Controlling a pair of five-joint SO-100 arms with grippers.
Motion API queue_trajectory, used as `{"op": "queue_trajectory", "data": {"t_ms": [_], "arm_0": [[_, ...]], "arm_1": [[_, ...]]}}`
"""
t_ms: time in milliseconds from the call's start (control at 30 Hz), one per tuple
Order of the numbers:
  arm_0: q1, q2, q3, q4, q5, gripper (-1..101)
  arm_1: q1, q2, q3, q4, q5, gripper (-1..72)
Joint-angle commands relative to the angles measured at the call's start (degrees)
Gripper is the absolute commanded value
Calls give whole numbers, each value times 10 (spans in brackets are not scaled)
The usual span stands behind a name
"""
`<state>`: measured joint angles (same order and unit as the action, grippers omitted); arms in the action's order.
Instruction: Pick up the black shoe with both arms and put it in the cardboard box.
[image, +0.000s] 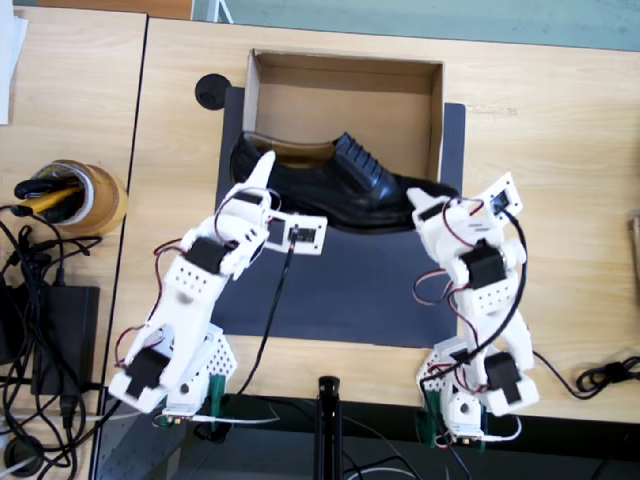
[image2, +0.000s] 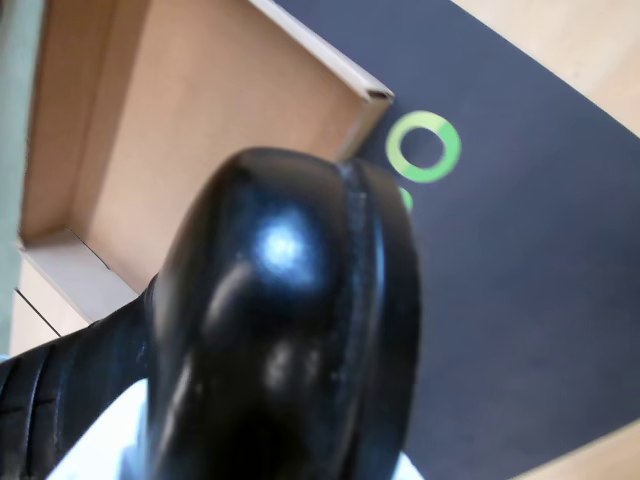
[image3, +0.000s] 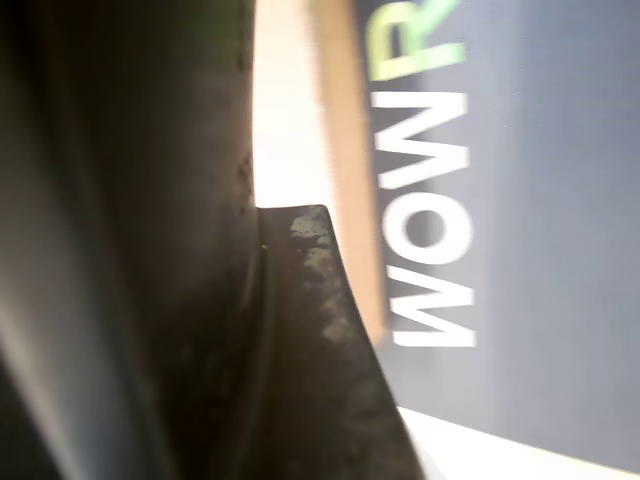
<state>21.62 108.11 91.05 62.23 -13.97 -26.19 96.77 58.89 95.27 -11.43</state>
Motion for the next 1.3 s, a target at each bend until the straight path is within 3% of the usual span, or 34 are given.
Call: {"op": "queue_trajectory", "data": {"t_ms": [0, 233, 667, 1267], "arm_0": [[-35, -18, -98, -54, 0, -1], [-59, -135, -178, -113, 11, -1], [-89, -304, -294, -137, 11, -1], [-91, -451, -432, -120, 5, -1]], "arm_1": [[8, -36, -71, 5, -7, -1], [23, -167, -206, 11, -13, -1], [28, -373, -378, 13, -21, -1], [57, -540, -532, 14, -28, -1]]}}
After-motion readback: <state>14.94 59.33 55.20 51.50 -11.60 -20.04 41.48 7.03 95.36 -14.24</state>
